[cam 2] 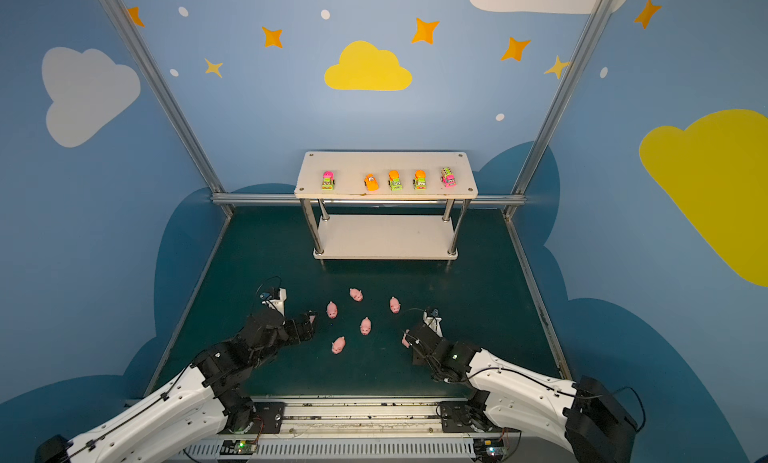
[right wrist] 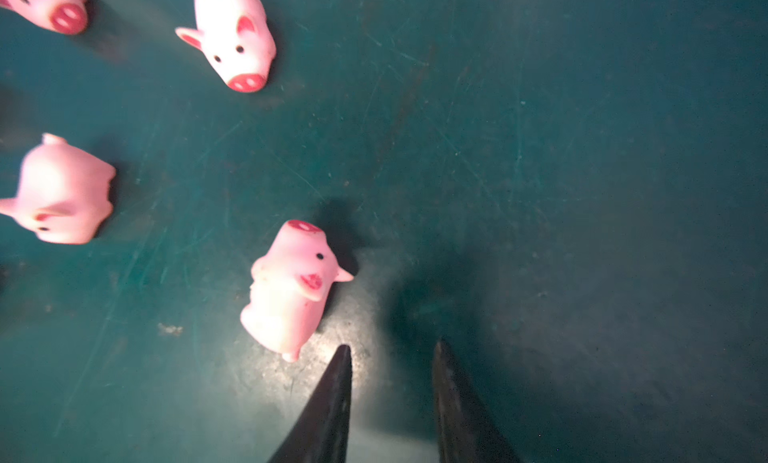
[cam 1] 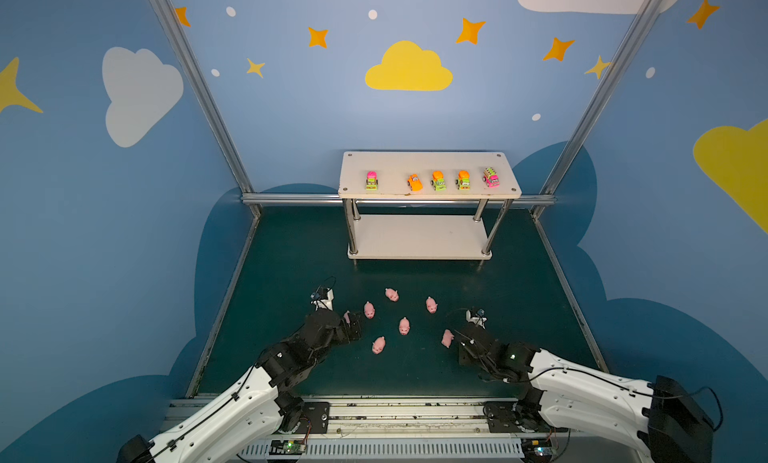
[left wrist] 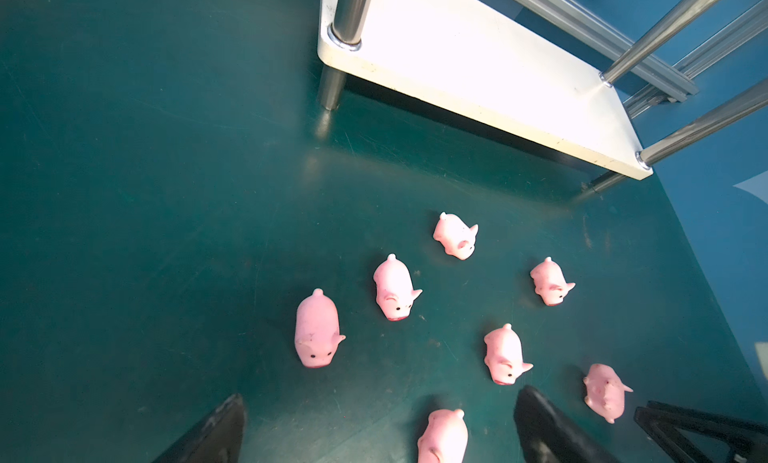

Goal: Place and organize the plastic toys onto the shelf

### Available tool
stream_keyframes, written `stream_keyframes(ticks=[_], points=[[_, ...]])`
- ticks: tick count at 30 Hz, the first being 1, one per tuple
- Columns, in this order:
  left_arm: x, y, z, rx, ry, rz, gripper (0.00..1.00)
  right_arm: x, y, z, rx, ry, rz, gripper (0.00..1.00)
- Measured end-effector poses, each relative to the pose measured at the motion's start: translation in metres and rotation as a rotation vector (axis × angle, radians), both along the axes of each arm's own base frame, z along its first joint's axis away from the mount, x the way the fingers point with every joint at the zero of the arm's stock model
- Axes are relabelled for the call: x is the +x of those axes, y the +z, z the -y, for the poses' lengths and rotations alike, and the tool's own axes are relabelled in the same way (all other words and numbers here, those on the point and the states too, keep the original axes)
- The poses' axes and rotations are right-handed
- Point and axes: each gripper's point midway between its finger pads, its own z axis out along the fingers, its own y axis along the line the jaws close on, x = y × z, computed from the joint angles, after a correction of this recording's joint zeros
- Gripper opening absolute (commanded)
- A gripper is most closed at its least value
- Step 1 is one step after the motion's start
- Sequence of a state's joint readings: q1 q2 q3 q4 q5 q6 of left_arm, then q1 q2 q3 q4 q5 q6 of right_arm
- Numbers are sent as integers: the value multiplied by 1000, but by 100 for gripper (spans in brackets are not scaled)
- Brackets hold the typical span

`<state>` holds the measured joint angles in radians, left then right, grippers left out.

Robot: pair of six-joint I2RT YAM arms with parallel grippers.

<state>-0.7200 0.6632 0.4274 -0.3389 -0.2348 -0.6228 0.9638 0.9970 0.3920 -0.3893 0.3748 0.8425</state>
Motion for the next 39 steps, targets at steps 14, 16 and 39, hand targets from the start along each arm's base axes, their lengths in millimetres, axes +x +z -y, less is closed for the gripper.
stream_keyframes(ticks=[14, 16, 39], points=[[-1, 1, -5, 13, 11, 8, 100, 19, 8, -32, 9, 50, 12, 32], [-1, -1, -5, 19, 12, 5, 100, 21, 8, -35, 11, 55, 13, 32], [1, -10, -5, 51, 7, -11, 100, 33, -4, -2, -29, -83, -55, 30]])
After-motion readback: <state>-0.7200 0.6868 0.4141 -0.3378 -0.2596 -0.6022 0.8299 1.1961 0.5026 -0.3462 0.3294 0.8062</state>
